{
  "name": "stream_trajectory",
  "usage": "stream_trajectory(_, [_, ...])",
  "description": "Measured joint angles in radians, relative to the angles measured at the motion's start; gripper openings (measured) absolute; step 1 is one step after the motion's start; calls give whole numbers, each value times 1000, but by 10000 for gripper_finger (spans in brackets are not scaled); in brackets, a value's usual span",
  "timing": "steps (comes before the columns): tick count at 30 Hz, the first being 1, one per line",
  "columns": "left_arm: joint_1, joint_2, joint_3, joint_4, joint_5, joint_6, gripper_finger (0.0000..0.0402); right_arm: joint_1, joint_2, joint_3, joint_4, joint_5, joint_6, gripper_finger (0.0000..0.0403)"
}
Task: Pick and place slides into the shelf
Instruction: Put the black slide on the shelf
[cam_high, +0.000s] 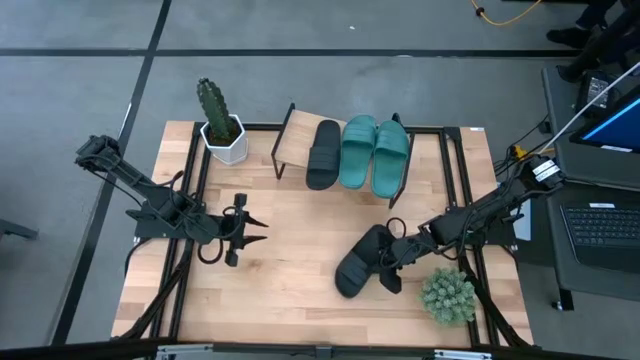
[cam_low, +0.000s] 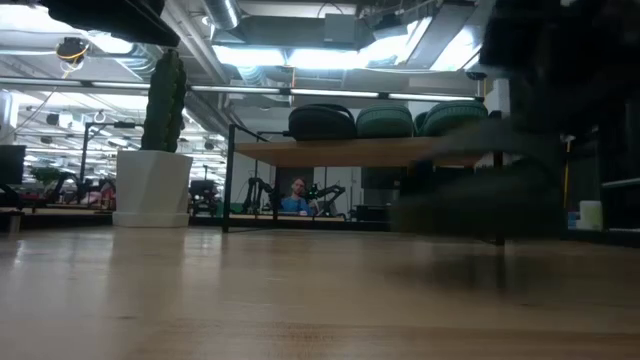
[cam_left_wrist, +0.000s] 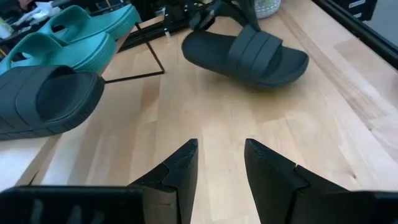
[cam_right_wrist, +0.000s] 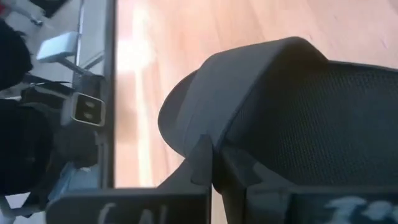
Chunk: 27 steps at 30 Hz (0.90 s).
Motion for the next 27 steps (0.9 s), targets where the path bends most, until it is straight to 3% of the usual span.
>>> stream_trajectory(7, [0,0,0,0,1,-1,124,-9,-1,123,-52,18,-117,12])
stream_trajectory(14, [0,0,0,31,1,10,124,-33,-1,246,-221,59,-127,12])
stream_trajectory(24, [0,27,0,185,-10,312,124,-104,1,288,-226,67,-126,12])
stream_trajectory(27, [0,55,0,239,-62,413,124,-124,1,288,-213,67,-125,12])
